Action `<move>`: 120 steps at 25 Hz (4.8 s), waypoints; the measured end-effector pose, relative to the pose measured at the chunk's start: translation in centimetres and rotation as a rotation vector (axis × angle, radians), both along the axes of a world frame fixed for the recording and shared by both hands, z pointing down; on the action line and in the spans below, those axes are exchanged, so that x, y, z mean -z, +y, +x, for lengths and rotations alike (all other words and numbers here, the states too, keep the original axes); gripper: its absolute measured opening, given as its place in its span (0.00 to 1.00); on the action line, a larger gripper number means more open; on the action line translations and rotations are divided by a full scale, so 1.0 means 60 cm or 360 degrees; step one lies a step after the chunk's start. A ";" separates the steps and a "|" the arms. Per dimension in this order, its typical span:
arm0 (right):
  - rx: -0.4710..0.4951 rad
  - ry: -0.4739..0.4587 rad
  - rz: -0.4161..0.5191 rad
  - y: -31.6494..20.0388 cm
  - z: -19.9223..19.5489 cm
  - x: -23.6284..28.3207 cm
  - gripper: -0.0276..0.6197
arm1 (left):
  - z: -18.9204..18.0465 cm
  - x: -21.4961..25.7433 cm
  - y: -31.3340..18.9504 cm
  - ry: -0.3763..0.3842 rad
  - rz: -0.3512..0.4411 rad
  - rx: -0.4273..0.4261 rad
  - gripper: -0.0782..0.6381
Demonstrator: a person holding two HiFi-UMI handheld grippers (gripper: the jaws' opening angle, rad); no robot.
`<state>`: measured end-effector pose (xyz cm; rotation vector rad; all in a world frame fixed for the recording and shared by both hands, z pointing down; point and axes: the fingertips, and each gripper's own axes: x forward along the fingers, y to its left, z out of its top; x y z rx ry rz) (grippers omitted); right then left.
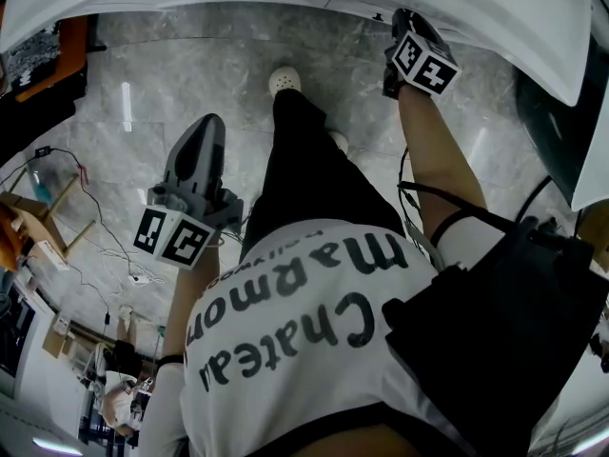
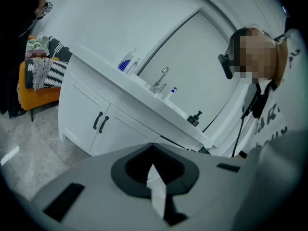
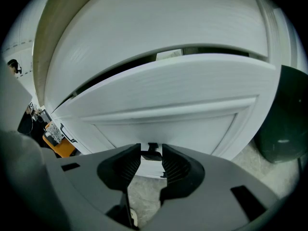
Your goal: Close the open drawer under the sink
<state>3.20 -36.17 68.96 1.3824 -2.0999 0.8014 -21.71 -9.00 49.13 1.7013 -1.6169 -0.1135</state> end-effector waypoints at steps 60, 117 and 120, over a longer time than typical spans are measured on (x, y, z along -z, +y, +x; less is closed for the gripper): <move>0.0214 -0.0278 0.0344 0.127 0.041 0.327 0.06 | 0.121 0.179 0.038 -0.0058 0.0410 -0.0234 0.12; 0.0259 -0.0437 0.0764 0.354 0.294 0.640 0.06 | 0.292 0.339 0.077 -0.0111 0.0683 -0.0501 0.12; 0.0245 -0.0441 0.0747 0.356 0.292 0.634 0.06 | 0.289 0.336 0.082 -0.0108 0.0668 -0.0494 0.12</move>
